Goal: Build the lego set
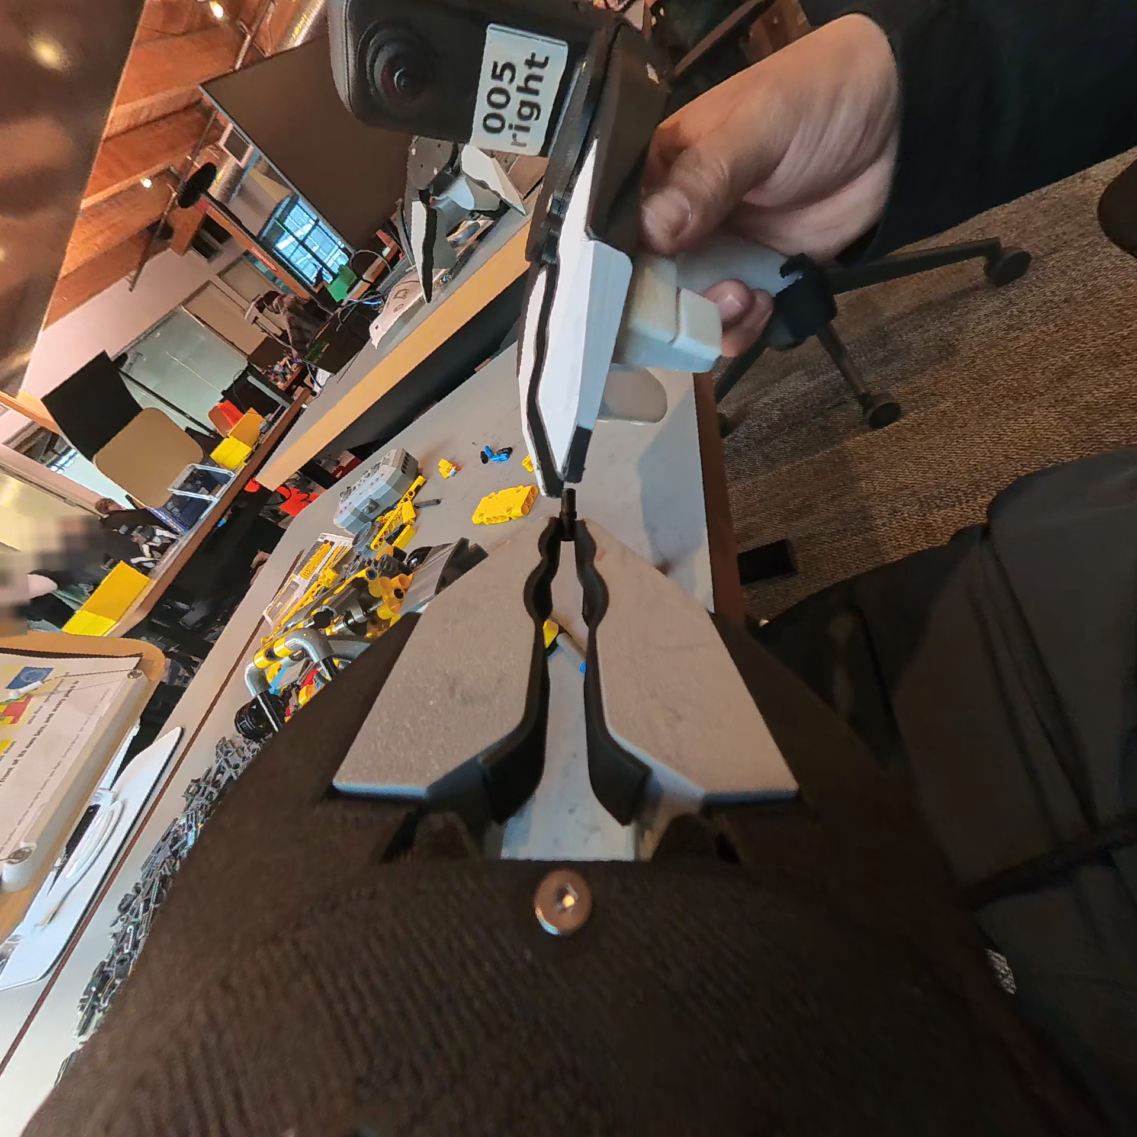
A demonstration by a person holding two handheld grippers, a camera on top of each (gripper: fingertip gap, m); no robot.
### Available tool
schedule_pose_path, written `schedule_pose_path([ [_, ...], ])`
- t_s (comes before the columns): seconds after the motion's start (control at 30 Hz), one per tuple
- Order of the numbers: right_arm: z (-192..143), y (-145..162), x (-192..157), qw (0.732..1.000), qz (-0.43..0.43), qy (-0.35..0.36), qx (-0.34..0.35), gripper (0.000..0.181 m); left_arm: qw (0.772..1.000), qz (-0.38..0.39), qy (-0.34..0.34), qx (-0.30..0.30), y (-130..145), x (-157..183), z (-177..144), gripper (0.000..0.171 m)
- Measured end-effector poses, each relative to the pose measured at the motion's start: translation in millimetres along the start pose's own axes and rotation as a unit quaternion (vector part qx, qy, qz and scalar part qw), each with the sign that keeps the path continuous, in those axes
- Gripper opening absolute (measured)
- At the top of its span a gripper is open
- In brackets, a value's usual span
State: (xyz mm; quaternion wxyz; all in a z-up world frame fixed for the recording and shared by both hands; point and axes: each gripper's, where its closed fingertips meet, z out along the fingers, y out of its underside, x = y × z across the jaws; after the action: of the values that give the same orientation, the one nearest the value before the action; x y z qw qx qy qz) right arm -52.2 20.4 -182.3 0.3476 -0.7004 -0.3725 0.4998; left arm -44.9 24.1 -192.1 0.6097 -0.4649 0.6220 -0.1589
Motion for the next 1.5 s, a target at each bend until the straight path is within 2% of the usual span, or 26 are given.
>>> schedule_pose_path([
  [0.53,7.0,7.8,6.4,1.000,0.002,0.014,-0.014,0.005,1.000,-0.002,0.003,-0.016,4.6,1.6,2.6,0.001],
  [0.77,4.1,14.6,14.6,0.998,-0.014,0.049,-0.044,0.005,0.999,-0.013,0.015,-0.049,12.6,4.9,9.1,0.002],
  [0.83,-1.8,14.9,19.7,0.996,-0.022,0.071,-0.054,0.005,0.998,-0.028,0.019,-0.057,14.5,3.9,10.0,0.003],
  [0.97,-19.9,24.1,39.4,0.985,-0.022,0.138,-0.102,0.004,0.992,-0.076,0.042,-0.088,24.9,2.3,11.8,0.026],
  [1.13,-19.8,36.0,44.3,0.975,-0.010,0.162,-0.149,0.004,0.966,-0.173,0.108,-0.156,44.2,10.4,16.5,0.026],
  [1.23,-15.9,47.0,46.3,0.967,-0.020,0.176,-0.186,0.004,0.953,-0.200,0.135,-0.184,50.2,17.4,20.6,0.028],
  [1.33,-16.1,51.2,46.1,0.962,-0.025,0.182,-0.203,0.004,0.953,-0.185,0.136,-0.196,53.8,18.3,24.8,0.029],
  [1.5,-23.3,53.6,43.5,0.956,-0.031,0.193,-0.219,0.005,0.960,-0.101,0.167,-0.199,54.1,22.9,29.1,0.029],
])
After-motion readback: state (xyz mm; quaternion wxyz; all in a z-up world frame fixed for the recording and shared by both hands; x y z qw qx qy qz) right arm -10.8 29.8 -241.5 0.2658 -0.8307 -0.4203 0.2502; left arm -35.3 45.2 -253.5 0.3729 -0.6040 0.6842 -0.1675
